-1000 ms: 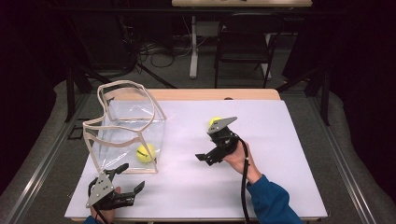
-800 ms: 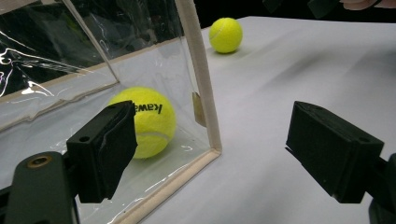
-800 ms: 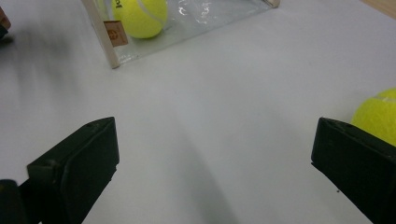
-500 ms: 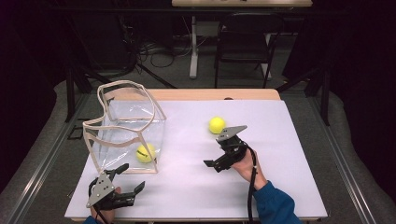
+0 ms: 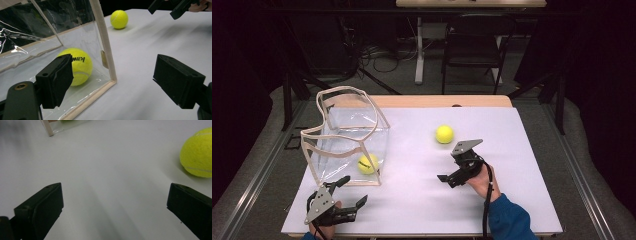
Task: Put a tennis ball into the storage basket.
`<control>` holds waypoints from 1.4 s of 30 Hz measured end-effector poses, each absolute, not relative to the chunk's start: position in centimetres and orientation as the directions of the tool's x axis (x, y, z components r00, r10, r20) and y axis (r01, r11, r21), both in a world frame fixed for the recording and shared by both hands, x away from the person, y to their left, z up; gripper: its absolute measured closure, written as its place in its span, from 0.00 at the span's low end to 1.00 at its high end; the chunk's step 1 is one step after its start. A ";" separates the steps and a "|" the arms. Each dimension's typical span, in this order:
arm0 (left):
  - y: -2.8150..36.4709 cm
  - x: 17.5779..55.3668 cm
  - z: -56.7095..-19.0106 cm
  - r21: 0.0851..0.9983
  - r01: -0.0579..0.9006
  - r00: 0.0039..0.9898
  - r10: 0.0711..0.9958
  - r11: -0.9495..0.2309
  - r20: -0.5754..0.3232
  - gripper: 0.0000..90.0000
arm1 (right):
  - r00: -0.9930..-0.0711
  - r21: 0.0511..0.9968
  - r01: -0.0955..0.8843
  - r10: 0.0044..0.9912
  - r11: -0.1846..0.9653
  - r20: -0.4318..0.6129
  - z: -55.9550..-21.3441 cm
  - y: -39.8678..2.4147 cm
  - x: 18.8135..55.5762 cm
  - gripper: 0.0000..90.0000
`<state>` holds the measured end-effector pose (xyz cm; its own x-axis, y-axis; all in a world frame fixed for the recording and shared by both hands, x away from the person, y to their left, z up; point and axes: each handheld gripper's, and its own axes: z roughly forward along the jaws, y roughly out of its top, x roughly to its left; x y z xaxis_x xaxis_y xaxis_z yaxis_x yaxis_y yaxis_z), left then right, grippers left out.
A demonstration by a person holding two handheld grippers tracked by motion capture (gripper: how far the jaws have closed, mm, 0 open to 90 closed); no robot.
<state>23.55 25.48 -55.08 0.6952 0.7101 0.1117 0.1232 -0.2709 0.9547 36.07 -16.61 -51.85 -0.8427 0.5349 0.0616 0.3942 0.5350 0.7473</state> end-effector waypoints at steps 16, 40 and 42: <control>25.4 23.6 -55.0 0.954 0.122 0.696 0.709 -0.275 0.116 0.18 | -0.813 0.720 0.426 0.580 0.548 0.039 -52.7 -17.7 37.4 0.00; 25.1 23.6 -55.0 0.952 0.119 0.702 0.702 -0.282 0.120 0.18 | -0.757 0.709 0.496 0.650 0.502 0.069 -51.1 -19.7 42.2 0.00; 25.1 23.7 -55.1 0.952 0.121 0.702 0.702 -0.280 0.118 0.18 | -0.754 0.713 0.495 0.653 0.496 0.070 -51.0 -19.7 42.5 0.00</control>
